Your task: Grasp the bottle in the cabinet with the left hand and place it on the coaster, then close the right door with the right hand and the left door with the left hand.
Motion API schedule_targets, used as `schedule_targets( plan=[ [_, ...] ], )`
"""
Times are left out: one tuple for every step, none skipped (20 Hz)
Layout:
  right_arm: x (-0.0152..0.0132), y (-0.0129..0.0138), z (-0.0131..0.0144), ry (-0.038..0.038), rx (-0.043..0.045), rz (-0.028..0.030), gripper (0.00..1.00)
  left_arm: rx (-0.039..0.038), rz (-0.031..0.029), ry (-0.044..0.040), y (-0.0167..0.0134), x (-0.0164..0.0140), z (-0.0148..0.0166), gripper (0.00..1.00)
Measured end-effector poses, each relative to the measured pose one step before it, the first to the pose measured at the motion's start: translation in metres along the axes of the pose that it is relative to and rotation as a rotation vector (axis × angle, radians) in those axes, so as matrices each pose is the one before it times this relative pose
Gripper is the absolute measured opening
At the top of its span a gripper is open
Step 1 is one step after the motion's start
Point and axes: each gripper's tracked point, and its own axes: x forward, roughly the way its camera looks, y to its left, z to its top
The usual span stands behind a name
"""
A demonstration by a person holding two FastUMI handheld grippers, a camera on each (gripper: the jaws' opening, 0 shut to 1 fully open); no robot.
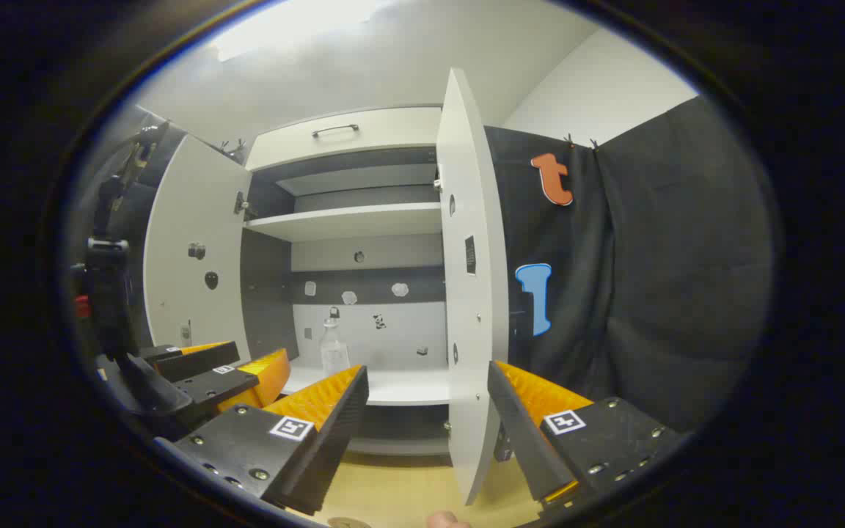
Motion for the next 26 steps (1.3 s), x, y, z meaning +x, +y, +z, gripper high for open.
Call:
schedule_targets(
  plan=[
    [-0.00098, -0.00033, -0.00011, -0.00040, -0.00010, 0.00172, 0.98, -0.00265, 0.00239, 0.00210, 0.00062, -0.00012, -0.00003, 0.96],
    [-0.00025, -0.00070, 0.00053, -0.00104, 0.00033, -0.00012, 0.98, -0.00160, 0.00258, 0.00104, 0.00058, 0.00029, -0.00056, 0.96],
    [0.00004, -0.00104, -0.00005, -0.00100, -0.00076, -0.00239, 0.98, -0.00160, 0.00222, 0.00032, 0.00046, -0.00010, 0.00035, 0.96],
    [0.00058, -0.00172, -0.00012, -0.00171, -0.00119, -0.00476, 0.98, -0.00054, 0.00113, -0.00068, -0.00006, 0.00081, -0.00034, 0.96],
    [0.00092, -0.00118, 0.00059, -0.00102, -0.00031, -0.00635, 0.98, -0.00022, 0.00163, -0.00093, 0.00017, 0.00046, 0.00050, 0.96],
    [0.00105, 0.00083, -0.00045, -0.00034, 0.00046, -0.00302, 0.98, -0.00038, 0.00189, -0.00002, 0.00020, 0.00051, -0.00051, 0.96],
    [0.00049, 0.00006, -0.00094, -0.00053, -0.00032, -0.00428, 0.98, -0.00094, -0.00043, 0.00098, -0.00034, 0.00065, -0.00015, 0.96],
    [-0.00006, -0.00099, 0.00032, 0.00043, -0.00220, -0.00289, 0.98, -0.00085, -0.00007, 0.00165, -0.00114, 0.00061, -0.00086, 0.96],
    [-0.00022, -0.00143, 0.00022, -0.00052, -0.00353, -0.00296, 0.98, -0.00088, 0.00001, 0.00147, -0.00002, 0.00072, -0.00032, 0.97],
    [0.00033, -0.00094, 0.00060, 0.00034, -0.00422, -0.00192, 0.98, -0.00006, -0.00006, 0.00279, -0.00053, 0.00116, -0.00149, 0.96],
    [-0.00015, -0.00151, -0.00017, 0.00093, -0.00338, -0.00182, 0.98, 0.00036, 0.00057, 0.00227, -0.00024, 0.00080, -0.00041, 0.96],
    [0.00061, 0.00029, 0.00064, 0.00096, -0.00243, -0.00079, 0.98, 0.00108, 0.00073, 0.00153, 0.00000, 0.00114, -0.00102, 0.96],
    [0.00049, 0.00029, -0.00035, -0.00036, -0.00140, -0.00069, 0.98, 0.00087, -0.00002, 0.00171, -0.00005, 0.00159, -0.00089, 0.96],
    [0.00012, -0.00060, 0.00071, -0.00014, -0.00153, -0.00173, 0.98, 0.00079, 0.00067, 0.00442, 0.00027, 0.00206, -0.00163, 0.96],
    [0.00013, -0.00127, -0.00048, 0.00160, -0.00132, -0.00148, 0.98, 0.00080, -0.00006, 0.00567, 0.00023, 0.00253, -0.00148, 0.96],
    [0.00104, -0.00014, 0.00009, -0.00075, -0.00109, -0.00075, 0.98, 0.00274, 0.00241, 0.00382, 0.00084, 0.00390, -0.00127, 0.96],
    [0.00138, -0.00131, -0.00002, -0.00142, -0.00121, -0.00090, 0.98, 0.00467, 0.00761, 0.00165, 0.00218, 0.00467, 0.00012, 0.96],
    [0.00129, -0.00137, -0.00025, -0.00097, -0.00175, -0.00309, 0.98, 0.00624, 0.00908, 0.00002, 0.00261, 0.00537, -0.00015, 0.96],
    [-0.00009, -0.00206, 0.00041, -0.00178, -0.00073, -0.00452, 0.98, 0.00729, 0.00727, -0.00130, 0.00292, 0.00625, 0.00080, 0.96],
    [0.00027, -0.00194, 0.00105, -0.00248, 0.00119, -0.00444, 0.98, 0.00637, 0.00747, -0.00209, 0.00237, 0.00759, 0.00110, 0.96],
    [-0.00077, -0.00195, 0.00038, -0.00235, 0.00212, -0.00532, 0.98, 0.00760, 0.00850, 0.00144, 0.00333, 0.00973, 0.00110, 0.96],
    [-0.00124, -0.00193, 0.00102, -0.00212, 0.00190, -0.00517, 0.98, 0.00608, 0.01049, 0.00387, 0.00384, 0.00999, 0.00037, 0.96],
    [-0.00191, -0.00183, 0.00080, -0.00246, 0.00082, -0.00721, 0.98, 0.00457, 0.01039, 0.00577, 0.00352, 0.01097, 0.00077, 0.96],
    [-0.00116, -0.00291, 0.00065, -0.00160, -0.00144, -0.00952, 0.98, 0.00243, 0.00752, -0.00340, 0.00232, 0.01288, 0.00193, 0.96],
    [-0.00146, -0.00388, 0.00126, -0.00168, -0.00267, -0.00992, 0.98, 0.00407, 0.01276, -0.00417, 0.00337, 0.01311, 0.00167, 0.96],
    [-0.00055, -0.00380, -0.00013, -0.00072, -0.00391, -0.01182, 0.98, 0.00676, 0.01468, 0.00358, 0.00371, 0.01274, -0.00197, 0.96]
  ],
)
